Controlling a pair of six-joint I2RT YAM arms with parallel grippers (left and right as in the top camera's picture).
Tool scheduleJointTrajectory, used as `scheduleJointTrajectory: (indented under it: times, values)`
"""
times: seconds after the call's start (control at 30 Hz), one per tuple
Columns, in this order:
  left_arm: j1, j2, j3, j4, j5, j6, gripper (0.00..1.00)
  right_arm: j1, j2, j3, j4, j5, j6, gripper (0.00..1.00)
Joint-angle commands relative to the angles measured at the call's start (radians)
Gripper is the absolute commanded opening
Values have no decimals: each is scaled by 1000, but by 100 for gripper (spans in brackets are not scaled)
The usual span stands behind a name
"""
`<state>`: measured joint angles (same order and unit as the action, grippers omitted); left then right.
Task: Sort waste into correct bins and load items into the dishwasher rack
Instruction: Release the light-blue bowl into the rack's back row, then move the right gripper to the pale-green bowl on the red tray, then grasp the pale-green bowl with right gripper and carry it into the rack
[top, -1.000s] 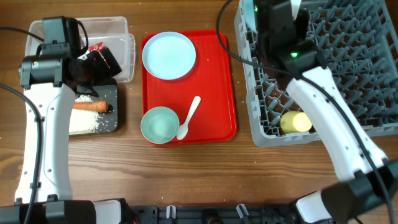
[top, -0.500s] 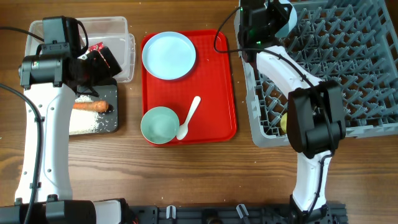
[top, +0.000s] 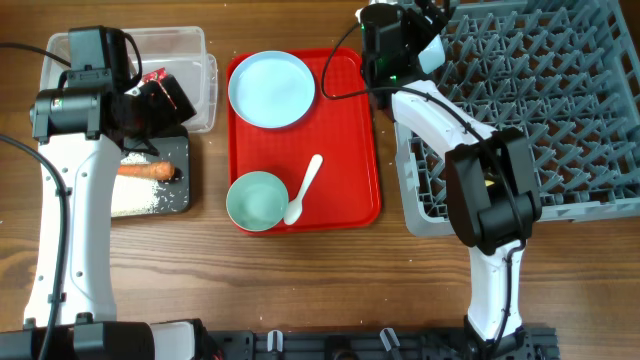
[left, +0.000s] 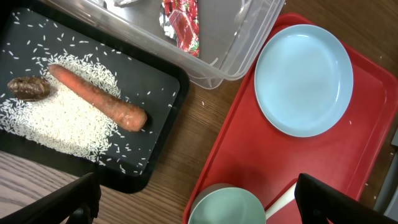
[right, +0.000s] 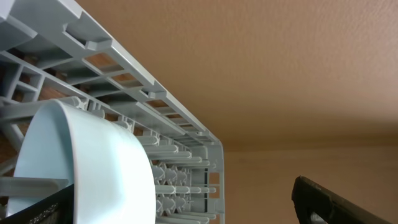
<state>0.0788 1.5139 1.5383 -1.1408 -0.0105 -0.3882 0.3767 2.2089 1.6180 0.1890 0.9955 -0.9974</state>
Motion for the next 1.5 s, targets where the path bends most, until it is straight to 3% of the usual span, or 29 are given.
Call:
scheduleJointTrajectory:
  times: [0.0, 0.17, 0.47, 0.57, 0.67, 0.73, 0.77, 0.97, 1.17, 1.33, 1.47]
  values:
    - [5, 7, 16, 3, -10, -13, 100, 25, 19, 5, 13, 24, 5, 100]
    - [5, 7, 16, 3, -10, -13, 100, 98, 18, 5, 14, -6, 60, 100]
    - [5, 7, 16, 3, -10, -13, 100, 160, -33, 5, -41, -19, 349, 100]
    - [5, 7, 16, 3, -10, -13, 100, 174, -184, 5, -396, -326, 699, 100]
    - [5, 7, 16, 3, -10, -13, 100, 172, -333, 5, -747, -828, 1127, 100]
    - [5, 7, 16, 3, -10, -13, 100, 172, -391, 5, -862, -1216, 1278, 98]
    - [5, 7, 16, 3, -10, -13, 100, 180, -386, 3, -901, -1342, 1323, 92]
    - [5, 7, 16, 3, -10, -13, 100, 330, -298, -211, -880, -1352, 1548, 76]
    - [5, 7, 16, 3, -10, -13, 100, 393, -198, -307, -768, -1332, 1693, 45]
    - [5, 7, 16, 3, -10, -13, 100, 388, -198, -307, -737, -1307, 1707, 4]
    - [5, 7, 16, 3, -10, -13, 100, 328, -225, -307, -745, -1307, 1682, 4]
